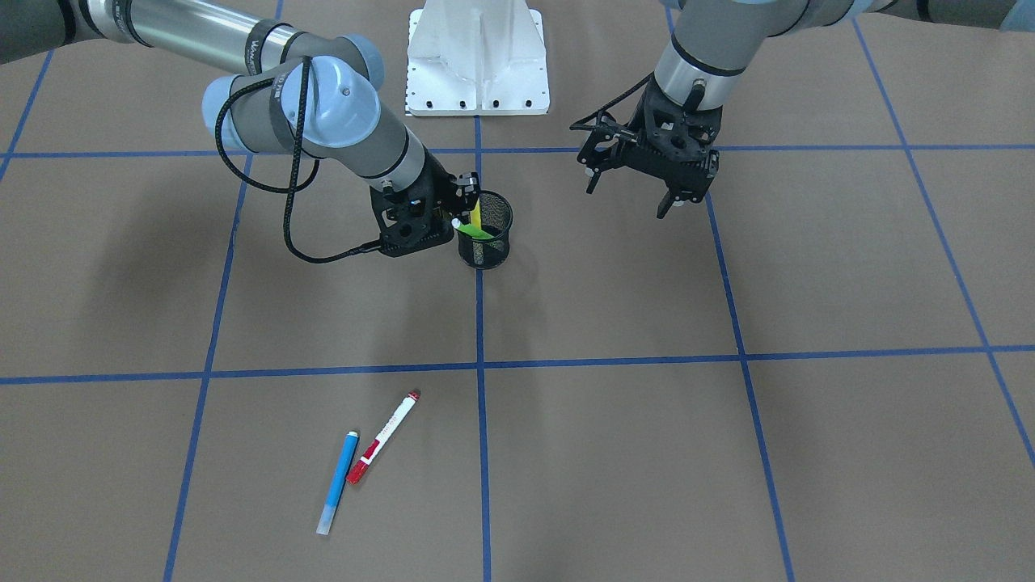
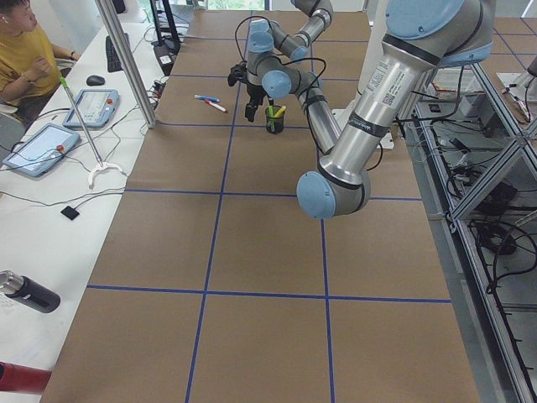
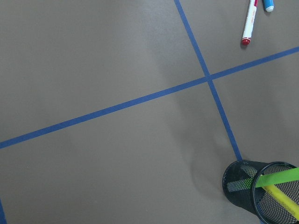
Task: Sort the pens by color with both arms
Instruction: 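Grasp the lime-green highlighter in the cup with the right gripper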
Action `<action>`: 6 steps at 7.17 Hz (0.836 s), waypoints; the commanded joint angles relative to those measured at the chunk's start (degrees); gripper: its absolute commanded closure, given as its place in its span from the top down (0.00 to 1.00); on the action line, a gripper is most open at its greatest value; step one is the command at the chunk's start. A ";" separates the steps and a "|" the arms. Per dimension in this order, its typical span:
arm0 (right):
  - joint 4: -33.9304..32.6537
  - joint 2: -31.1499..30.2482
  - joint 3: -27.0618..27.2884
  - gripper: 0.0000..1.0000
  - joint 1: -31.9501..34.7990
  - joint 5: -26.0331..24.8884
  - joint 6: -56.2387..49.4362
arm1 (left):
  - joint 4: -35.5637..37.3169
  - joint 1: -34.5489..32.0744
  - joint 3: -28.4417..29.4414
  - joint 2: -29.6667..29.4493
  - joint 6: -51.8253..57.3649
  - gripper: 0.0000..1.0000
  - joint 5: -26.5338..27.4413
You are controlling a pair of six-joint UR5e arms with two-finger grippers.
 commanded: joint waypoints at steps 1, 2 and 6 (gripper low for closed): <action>0.00 0.00 0.00 0.34 -0.03 -0.39 -0.18 | 0.00 0.00 -0.01 0.00 0.00 0.99 0.00; 0.00 0.09 0.00 0.34 -0.03 -0.39 -0.18 | 0.00 0.00 -0.01 0.00 0.00 0.99 0.00; 0.00 0.26 0.79 0.04 -0.03 -0.30 -0.18 | 0.00 0.00 -0.01 0.09 0.00 0.99 0.00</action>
